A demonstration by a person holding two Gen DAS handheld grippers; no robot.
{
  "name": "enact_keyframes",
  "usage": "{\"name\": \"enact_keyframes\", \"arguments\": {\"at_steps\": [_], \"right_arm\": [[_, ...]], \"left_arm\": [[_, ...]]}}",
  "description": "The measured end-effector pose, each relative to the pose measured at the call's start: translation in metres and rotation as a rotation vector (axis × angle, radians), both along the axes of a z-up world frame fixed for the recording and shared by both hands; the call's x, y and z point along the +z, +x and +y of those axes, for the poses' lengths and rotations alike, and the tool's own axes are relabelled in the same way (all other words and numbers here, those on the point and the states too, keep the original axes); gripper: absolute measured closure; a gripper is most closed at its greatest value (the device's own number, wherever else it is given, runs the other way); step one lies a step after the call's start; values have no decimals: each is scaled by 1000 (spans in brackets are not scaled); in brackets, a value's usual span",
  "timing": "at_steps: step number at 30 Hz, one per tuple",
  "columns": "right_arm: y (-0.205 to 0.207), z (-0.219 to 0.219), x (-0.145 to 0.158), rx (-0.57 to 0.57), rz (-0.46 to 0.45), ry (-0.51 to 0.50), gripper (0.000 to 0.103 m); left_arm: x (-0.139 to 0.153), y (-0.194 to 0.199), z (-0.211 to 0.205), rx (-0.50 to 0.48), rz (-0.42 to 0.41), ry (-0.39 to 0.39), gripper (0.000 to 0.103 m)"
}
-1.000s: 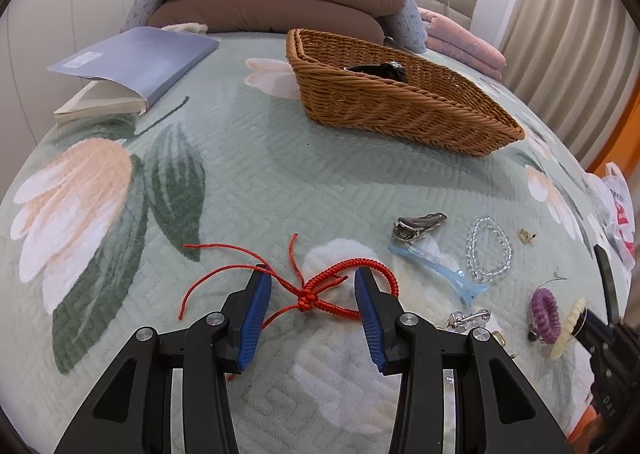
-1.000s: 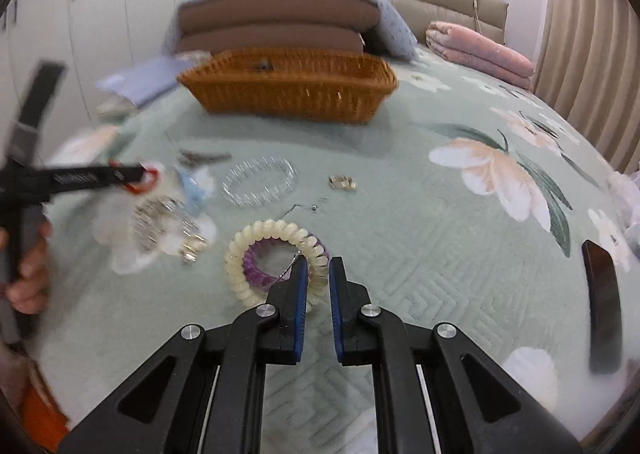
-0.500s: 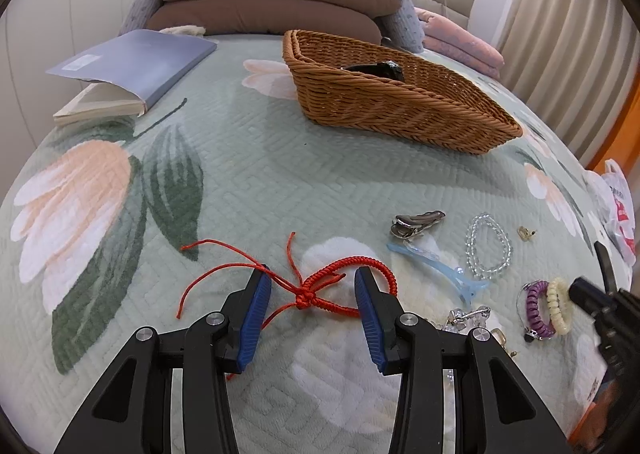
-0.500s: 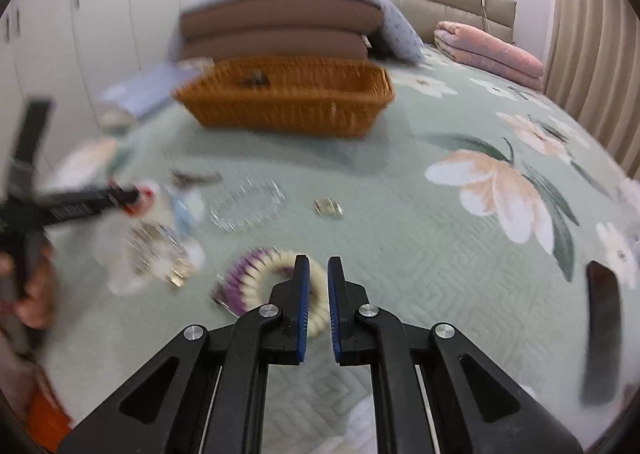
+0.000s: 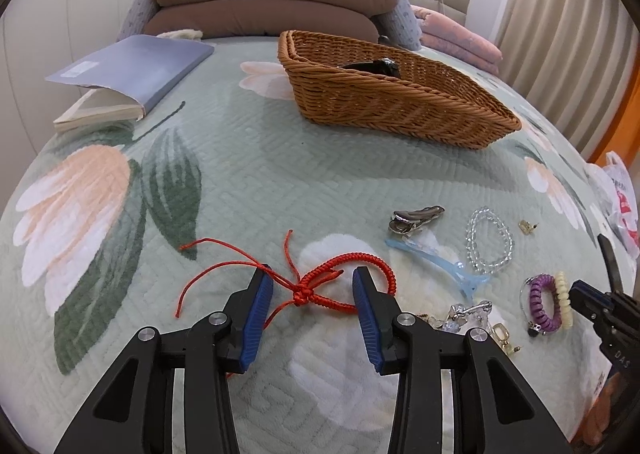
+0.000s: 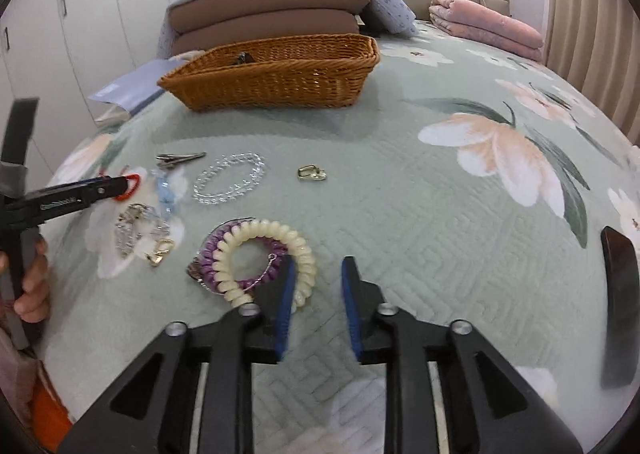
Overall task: Organize jewelry
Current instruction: 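Lift and carry the red string and cream coil over the wicker basket with both tools, then open both tools to drop the red string and cream coil into the basket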
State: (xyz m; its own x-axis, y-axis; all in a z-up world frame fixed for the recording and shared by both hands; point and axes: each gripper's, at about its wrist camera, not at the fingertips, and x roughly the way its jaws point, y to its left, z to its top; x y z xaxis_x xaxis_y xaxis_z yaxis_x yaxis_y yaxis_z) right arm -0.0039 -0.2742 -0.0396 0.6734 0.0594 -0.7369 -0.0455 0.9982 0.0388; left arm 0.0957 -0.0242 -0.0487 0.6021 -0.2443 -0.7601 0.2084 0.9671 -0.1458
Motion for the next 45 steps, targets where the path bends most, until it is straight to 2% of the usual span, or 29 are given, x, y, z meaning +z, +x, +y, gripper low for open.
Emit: {"name": "enact_keyframes", "arguments": {"at_steps": [3,5,7,8,10,16,20,24,30,33,35,38,41,45], "right_arm": [[4,6,-3,2,6,-41,76],[5,13,-4,2,5,-89,76],[3,18,-4,15,-5,-119,90],[2,18,-4,14,-11,-129,90],[1,16,-2,7,-19,-114,90],[-6,-6,20,-5,-96,36,91],[-6,-9,36,-11,-132,66,91],[6,-2,63,10,-183,35,91],[68,9,110,9,-264,-22,91],[112,10,121,-7,-279,-30,91],[144,8,122,-23,-268,-29,91],[192,3,113,-36,-220,-20,91],[231,-2,94,-37,-149,1,91],[249,-10,68,-48,-94,29,91]], "left_arm": [[0,-1,-2,-4,-3,9,66],[0,-3,-2,-10,-4,10,75],[1,-4,-3,-16,-8,15,85],[0,-4,-4,-18,-8,18,90],[1,-4,-3,-21,-12,14,95],[7,-9,0,-21,-40,-21,96],[19,-16,6,-18,-85,-77,96],[39,-22,8,-21,-133,-122,96],[92,-3,-1,-42,-244,-145,96],[114,24,-11,-45,-288,-154,96],[121,47,-19,-47,-288,-169,96],[120,93,-38,-57,-249,-215,96],[108,126,-59,-65,-206,-217,96],[87,156,-90,-91,-166,-191,96]]}}
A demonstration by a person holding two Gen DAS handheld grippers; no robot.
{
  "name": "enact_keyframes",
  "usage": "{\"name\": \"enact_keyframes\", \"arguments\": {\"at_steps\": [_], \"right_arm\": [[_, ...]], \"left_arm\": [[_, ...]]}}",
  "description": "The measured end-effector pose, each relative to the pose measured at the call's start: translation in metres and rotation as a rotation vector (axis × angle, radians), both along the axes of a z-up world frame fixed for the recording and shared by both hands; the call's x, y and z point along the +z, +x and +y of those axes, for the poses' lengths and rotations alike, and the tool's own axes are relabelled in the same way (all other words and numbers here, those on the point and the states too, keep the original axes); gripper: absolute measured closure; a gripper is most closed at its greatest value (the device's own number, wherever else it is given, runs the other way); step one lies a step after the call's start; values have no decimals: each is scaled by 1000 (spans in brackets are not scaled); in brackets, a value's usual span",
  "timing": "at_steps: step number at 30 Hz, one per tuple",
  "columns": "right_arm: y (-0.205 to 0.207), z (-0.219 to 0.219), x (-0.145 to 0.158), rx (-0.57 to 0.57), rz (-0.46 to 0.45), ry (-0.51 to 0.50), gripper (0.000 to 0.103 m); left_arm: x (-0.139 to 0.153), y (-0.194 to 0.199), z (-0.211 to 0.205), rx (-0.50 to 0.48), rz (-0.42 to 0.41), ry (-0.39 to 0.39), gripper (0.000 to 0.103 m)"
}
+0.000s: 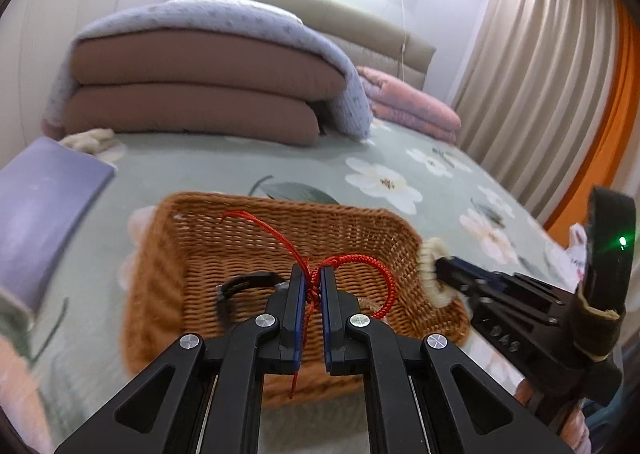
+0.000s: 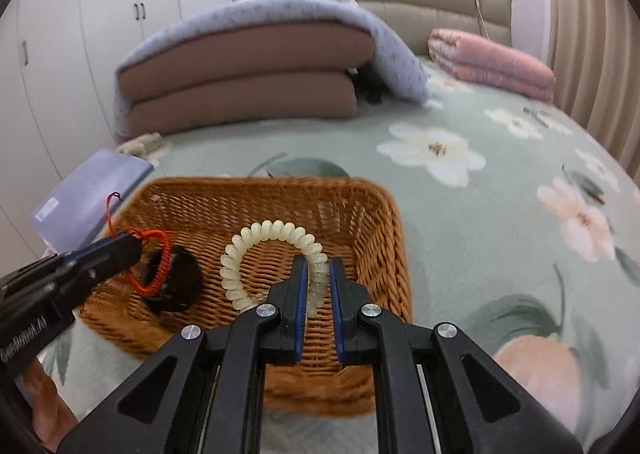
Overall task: Organize jewelry
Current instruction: 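Open both tools to drop the red string and cream coil into the basket, then grasp the silver crystal charm with the left tool while the right tool grasps the gold ring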
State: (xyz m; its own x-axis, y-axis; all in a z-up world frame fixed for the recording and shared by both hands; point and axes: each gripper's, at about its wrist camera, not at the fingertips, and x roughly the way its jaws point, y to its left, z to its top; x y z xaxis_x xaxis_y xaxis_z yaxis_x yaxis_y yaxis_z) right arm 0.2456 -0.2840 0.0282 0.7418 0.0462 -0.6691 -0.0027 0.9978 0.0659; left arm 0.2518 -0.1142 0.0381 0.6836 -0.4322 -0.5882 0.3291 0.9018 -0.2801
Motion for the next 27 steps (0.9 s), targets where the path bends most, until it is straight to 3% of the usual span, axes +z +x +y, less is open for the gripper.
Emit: {"name": "enact_keyframes", "arguments": {"at_steps": [8,10,12,14,20,27], "right_arm": [[-1,-15,-11,13,12,71,89],[-3,-18,-10,7,6,75,76],[-7,-20,-9,9,-3,85,71],[-13,-19,-4,14,-17,88,71],[-50,-7,25,42,-87,70,71],[-137,17,47,108,-172,60,65]], "left_arm": [[-26,8,-33,-39,10,117,95],[-28,7,-35,-46,12,124,94],[-28,7,-34,-65,27,110,82],[-25,2,-32,-53,11,100,59],[-3,-23,-12,-59,-33,50,58],[25,-87,30,-46,-77,19,58]]}}
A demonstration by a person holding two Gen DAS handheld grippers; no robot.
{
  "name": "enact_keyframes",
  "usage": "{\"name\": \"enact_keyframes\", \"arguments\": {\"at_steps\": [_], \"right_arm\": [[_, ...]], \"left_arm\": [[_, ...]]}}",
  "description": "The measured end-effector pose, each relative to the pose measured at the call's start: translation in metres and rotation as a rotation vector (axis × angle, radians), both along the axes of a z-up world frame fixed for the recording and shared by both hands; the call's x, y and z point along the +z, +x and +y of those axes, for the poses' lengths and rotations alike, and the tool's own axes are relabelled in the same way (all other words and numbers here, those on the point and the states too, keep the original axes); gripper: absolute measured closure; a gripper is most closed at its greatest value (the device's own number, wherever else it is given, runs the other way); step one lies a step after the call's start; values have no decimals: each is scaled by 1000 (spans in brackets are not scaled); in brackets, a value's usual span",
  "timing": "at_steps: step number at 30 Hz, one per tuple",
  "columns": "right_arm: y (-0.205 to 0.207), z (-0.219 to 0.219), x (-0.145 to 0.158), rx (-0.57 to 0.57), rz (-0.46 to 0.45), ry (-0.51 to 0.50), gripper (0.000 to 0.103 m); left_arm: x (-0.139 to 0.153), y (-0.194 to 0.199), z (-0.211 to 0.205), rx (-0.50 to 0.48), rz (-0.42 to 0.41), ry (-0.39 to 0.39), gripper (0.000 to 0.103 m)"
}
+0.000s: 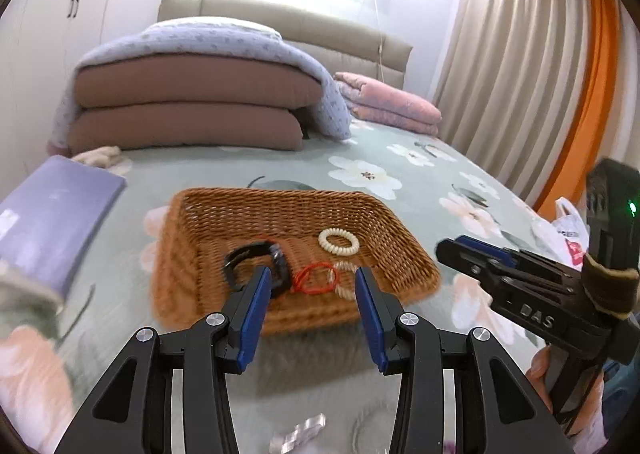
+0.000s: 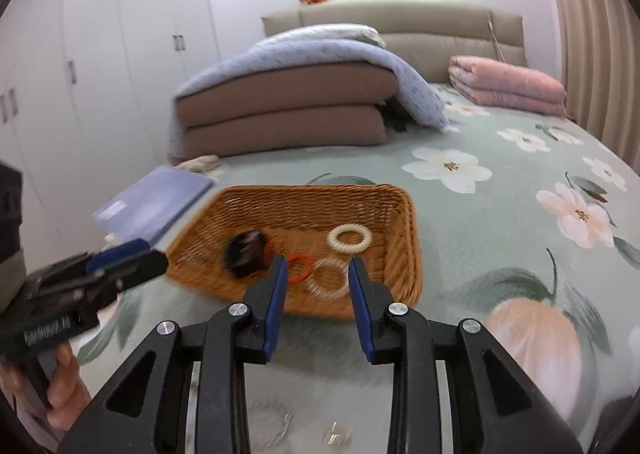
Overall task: Organize jewelry
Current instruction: 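Grasp the silver crystal charm with the left tool while the right tool grasps the gold ring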
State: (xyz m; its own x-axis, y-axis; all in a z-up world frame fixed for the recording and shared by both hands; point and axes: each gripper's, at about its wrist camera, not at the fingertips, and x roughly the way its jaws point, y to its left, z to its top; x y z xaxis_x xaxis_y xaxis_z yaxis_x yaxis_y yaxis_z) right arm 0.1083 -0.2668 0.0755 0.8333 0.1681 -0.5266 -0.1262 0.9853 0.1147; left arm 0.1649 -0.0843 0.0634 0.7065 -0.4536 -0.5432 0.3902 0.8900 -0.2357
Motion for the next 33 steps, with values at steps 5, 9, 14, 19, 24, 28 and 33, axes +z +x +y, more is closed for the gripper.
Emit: {"name": "enact_keyframes", "arguments": {"at_steps": [5,9,14,19,24,28,33], "right_arm": [[-63,14,-9,20,-27,-46,46],[-93,17,-29,29,-4,-109,46],[-105,-5,-63,-3,93,-87,46],[-90,-41,-82,-74,177,-17,47],[-74,-54,-99,-96,250,16,50],[-63,-41,-102,-49,284,-12,52],[-46,-15,-105,26,308,-144,58]], "left_arm": [[6,-58,29,6,3,-25,58],[-9,-95,45,4,34,-20,58],[-48,-114,52,-22,118,17,58],[-84,-113,38,-129,215,56,58],[-96,-108,27,-156,223,101,58],[-99,-102,18,-178,221,146,58],[-103,-93,5,-227,233,189,62]]}}
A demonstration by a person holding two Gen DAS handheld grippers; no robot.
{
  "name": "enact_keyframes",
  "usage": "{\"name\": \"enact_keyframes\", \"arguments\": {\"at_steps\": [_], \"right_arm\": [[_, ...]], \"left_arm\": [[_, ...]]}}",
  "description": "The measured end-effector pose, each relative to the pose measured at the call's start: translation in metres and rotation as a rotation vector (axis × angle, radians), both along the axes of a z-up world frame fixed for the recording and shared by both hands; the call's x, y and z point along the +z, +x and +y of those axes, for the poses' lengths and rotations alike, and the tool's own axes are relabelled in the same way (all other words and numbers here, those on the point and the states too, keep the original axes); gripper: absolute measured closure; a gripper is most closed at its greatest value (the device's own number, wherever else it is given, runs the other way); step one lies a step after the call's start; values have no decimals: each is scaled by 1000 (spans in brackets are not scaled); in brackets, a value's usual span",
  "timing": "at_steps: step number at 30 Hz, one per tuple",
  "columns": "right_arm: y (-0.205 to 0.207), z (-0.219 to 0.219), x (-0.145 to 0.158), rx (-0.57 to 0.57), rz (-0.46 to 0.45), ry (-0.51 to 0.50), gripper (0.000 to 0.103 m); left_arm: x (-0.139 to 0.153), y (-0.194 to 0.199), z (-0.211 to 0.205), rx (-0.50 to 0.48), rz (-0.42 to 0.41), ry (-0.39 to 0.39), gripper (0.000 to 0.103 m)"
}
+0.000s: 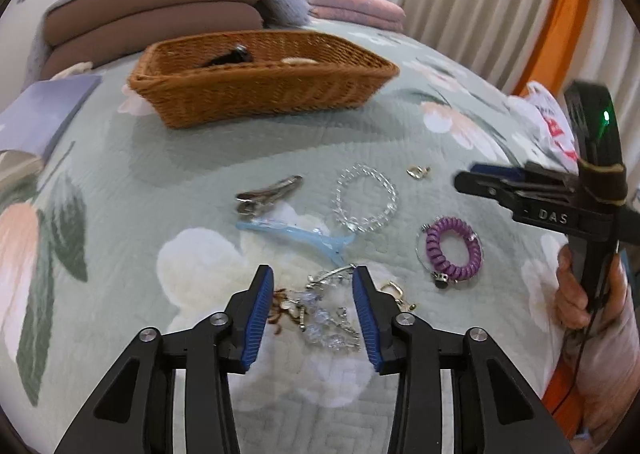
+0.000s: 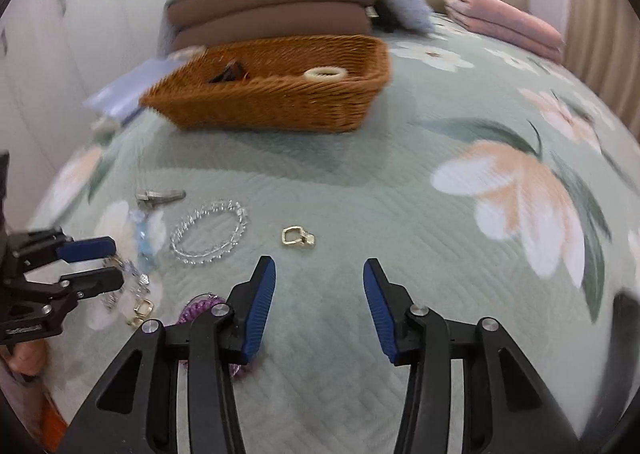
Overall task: Organize jewelry
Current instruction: 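Grasp the silver crystal charm with the left tool while the right tool grasps the gold ring, then carry the charm and gold ring into the basket and open both tools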
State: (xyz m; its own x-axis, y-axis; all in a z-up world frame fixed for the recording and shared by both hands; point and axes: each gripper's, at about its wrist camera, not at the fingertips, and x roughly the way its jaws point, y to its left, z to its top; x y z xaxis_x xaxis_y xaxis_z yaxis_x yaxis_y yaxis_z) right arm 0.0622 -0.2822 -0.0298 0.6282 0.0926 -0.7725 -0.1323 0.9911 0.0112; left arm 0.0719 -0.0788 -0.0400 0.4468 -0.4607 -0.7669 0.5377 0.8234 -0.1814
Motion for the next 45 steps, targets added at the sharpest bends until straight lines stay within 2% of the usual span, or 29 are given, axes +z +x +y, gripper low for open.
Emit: {"name": "enact_keyframes", "arguments": {"at_steps": [4,8,12,14,16,18,19,22,24,27,32,35,39,45], "right_arm": [[16,10,-10,89,34,-78,59],[27,16,-11,146,22,-110,59],[31,15,-12,167,14,-100,59],[30,17,-13,174,11,-104,63],[27,22,-12,192,1,-120,80],[24,27,-13,194,-15,-158,80],[22,29,-13,191,-27,-175,80],[18,28,-11,183,-46,-172,81],[17,24,-9,174,-53,-150,81],[14,12,-1,167,-79,-79,81],[4,1,12,164,-135,-6,81],[0,0,18,160,-157,11,81],[-1,-1,24,149,-177,23,81],[0,-3,47,129,-220,62,81]], "left_arm": [[-4,-7,1,-30,-3,2,63],[-4,-6,3,-31,-3,-6,64],[-5,-6,1,-30,-13,7,68],[-5,-5,0,-28,-13,10,72],[-6,-4,-3,-27,-15,16,76],[-6,-1,-5,-21,-15,23,84],[-7,-1,-5,-16,-15,24,91],[-5,0,-2,-6,-15,2,93],[-3,0,3,4,-15,-30,94],[4,1,15,6,3,-132,94],[17,5,44,5,41,-369,94],[25,5,56,8,38,-461,94],[36,3,62,8,25,-519,94],[64,5,66,-10,-31,-541,94]]}}
